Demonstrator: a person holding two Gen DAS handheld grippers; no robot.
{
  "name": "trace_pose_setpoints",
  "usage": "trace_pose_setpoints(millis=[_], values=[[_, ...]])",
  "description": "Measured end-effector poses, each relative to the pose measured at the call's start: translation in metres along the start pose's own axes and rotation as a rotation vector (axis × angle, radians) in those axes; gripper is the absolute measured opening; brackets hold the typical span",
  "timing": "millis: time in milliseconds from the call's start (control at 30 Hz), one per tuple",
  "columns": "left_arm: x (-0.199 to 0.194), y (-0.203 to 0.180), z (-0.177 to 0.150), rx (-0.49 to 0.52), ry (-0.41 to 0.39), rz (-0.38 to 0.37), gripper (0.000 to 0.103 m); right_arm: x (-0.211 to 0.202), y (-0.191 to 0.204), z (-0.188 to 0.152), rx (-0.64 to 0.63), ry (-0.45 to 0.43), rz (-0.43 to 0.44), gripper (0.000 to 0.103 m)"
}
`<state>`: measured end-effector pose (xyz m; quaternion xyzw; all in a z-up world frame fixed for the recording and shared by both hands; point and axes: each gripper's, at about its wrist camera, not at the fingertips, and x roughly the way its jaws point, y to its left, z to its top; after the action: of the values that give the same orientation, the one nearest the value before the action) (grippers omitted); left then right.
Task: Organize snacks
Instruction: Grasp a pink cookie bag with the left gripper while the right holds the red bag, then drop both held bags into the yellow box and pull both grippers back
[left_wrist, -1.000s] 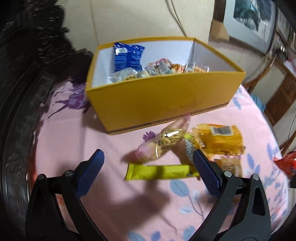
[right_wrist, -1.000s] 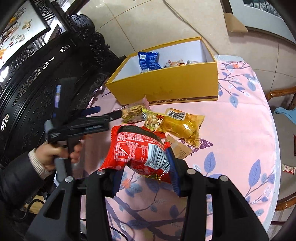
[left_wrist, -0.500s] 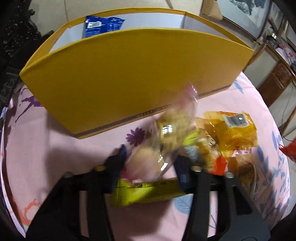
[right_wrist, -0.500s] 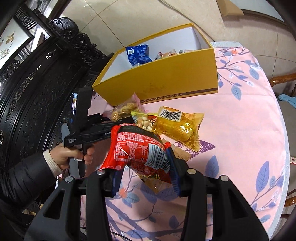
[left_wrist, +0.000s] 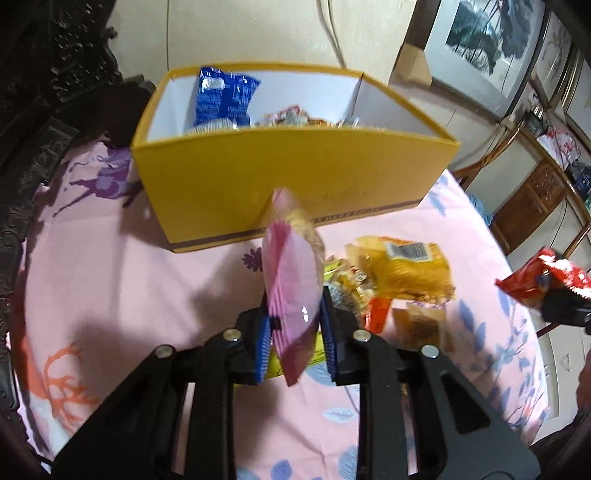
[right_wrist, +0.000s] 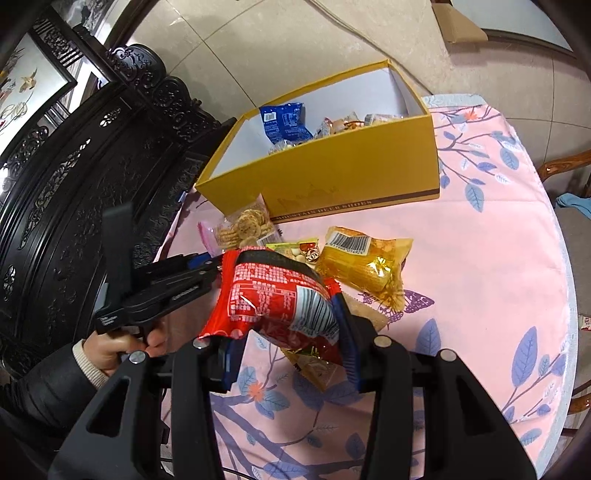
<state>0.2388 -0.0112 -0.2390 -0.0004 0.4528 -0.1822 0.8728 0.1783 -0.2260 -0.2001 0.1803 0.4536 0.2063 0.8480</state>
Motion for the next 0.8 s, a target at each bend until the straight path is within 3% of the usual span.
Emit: trace_pose_setpoints(millis=[400, 800], values=[[-0.025, -0.002, -0.003, -0.036, -0.035, 0.004, 0.023, -0.016, 0.007, -0.008, -0.009, -0.024, 0.008, 0.045], [-0.089, -0.009, 0.021, -0.058, -0.190, -0.031, 0.023, -0.029, 0.019, 0.010, -0.039, -0.084, 0.023, 0.045]])
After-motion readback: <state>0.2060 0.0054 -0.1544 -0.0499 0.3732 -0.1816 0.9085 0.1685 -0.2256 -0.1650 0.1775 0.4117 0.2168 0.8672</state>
